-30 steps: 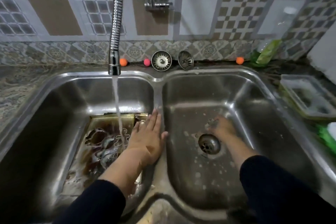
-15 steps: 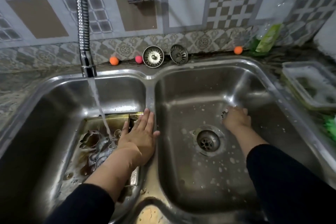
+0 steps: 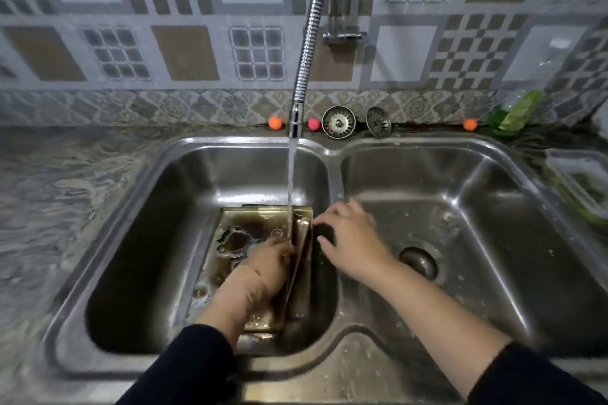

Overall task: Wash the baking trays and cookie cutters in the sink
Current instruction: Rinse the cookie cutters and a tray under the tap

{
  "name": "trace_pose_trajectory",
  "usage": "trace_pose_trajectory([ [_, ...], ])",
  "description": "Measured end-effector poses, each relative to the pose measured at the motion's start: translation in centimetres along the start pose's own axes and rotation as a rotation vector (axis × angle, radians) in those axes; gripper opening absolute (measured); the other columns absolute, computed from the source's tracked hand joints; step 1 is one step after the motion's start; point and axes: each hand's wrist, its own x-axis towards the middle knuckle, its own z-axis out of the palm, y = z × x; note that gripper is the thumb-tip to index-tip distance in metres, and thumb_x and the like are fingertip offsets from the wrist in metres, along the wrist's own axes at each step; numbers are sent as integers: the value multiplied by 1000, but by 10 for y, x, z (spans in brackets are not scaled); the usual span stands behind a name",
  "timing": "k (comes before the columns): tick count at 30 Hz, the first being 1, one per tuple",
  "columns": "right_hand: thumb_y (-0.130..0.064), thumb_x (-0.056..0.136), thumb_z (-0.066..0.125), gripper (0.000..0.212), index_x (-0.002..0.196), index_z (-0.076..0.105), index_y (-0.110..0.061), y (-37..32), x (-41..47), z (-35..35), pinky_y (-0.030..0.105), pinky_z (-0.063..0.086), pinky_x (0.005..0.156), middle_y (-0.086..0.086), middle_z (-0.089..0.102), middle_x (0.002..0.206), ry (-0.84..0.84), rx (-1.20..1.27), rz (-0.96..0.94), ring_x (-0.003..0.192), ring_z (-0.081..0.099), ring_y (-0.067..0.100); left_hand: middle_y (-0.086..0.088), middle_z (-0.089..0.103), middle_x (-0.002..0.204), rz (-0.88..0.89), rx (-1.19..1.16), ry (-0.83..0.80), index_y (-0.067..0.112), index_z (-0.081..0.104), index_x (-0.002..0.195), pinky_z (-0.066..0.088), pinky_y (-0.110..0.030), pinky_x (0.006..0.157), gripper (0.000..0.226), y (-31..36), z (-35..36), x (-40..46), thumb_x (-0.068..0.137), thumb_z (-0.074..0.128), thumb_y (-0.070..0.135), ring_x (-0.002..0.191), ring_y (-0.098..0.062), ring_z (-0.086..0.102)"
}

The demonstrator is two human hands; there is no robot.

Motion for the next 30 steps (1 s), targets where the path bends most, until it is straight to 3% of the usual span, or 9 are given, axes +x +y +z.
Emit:
trace_pose_trajectory([
  [4, -12, 91, 55, 37, 126, 58, -23, -42, 5, 59, 42, 35, 107, 3, 51, 132, -345, -96, -87, 124, 40, 25, -8, 34, 148, -295, 21, -62, 25, 34, 144, 33, -43, 111, 51, -42, -7, -20, 95, 47, 26, 132, -30, 39],
  [6, -7, 87, 58, 43, 128, 56, -20, -50, 12, 91, 45, 36, 106, 6, 44, 136, -468, -169, -125, 129, 36, 28, -12, 36, 147, -343, 16, -74, 18, 38, 141, 34, -41, 111, 49, -52, -4, -21, 95, 47, 33, 132, -30, 40],
  [11, -21, 88, 58, 32, 120, 61, -18, -58, 31, 128, 40, 40, 94, 7, 42, 132, -482, -370, -211, 123, 38, 28, -11, 47, 137, -346, -72, -20, 15, 48, 132, 42, -43, 104, 42, -66, 5, -15, 92, 50, 26, 121, -29, 51],
  [15, -28, 90, 60, 8, 91, 68, -26, -55, 46, 116, 32, 46, 84, -6, 66, 103, -368, 83, 83, 96, 60, 16, -13, 29, 151, -314, -31, -32, 21, 43, 139, 32, -45, 111, 42, -63, -11, -14, 100, 35, 34, 134, -31, 39],
  [17, -26, 92, 59, 9, 91, 68, -25, -51, 50, 96, 27, 49, 76, -7, 68, 89, -276, 373, 263, 81, 62, 11, -9, 40, 146, -278, -314, -31, 30, 40, 140, 36, -49, 108, 45, -53, -23, -14, 100, 28, 46, 130, -30, 44],
  [19, -18, 93, 57, 13, 95, 70, -21, -48, 46, 77, 24, 49, 67, -3, 67, 78, -216, 680, 405, 67, 60, 10, -7, 59, 124, -241, -809, -92, 31, 47, 132, 49, -51, 96, 41, -36, -30, -14, 99, 29, 50, 113, -28, 57],
  [22, -13, 94, 56, 16, 102, 69, -17, -45, 31, 60, 23, 48, 67, -2, 67, 75, -156, 872, 451, 59, 58, 8, -4, 62, 99, -285, -1197, -186, 24, 45, 123, 58, -44, 77, 34, -9, -28, -8, 99, 36, 47, 88, -21, 64],
  [27, -3, 92, 56, 14, 99, 66, -9, -48, 7, 46, 17, 49, 54, 7, 65, 76, -99, 914, 449, 63, 60, 14, -5, 59, 57, -422, -1454, -301, 11, 54, 93, 47, -26, 53, 31, 14, -25, 6, 99, 37, 36, 50, -15, 45],
  [30, -2, 89, 61, 12, 93, 66, -12, -49, 2, 43, 15, 50, 55, 9, 66, 81, -115, 821, 409, 68, 63, 13, -7, 66, 73, -376, -1466, -262, 18, 57, 97, 54, -34, 65, 38, 16, -25, 5, 100, 32, 46, 63, -19, 58],
])
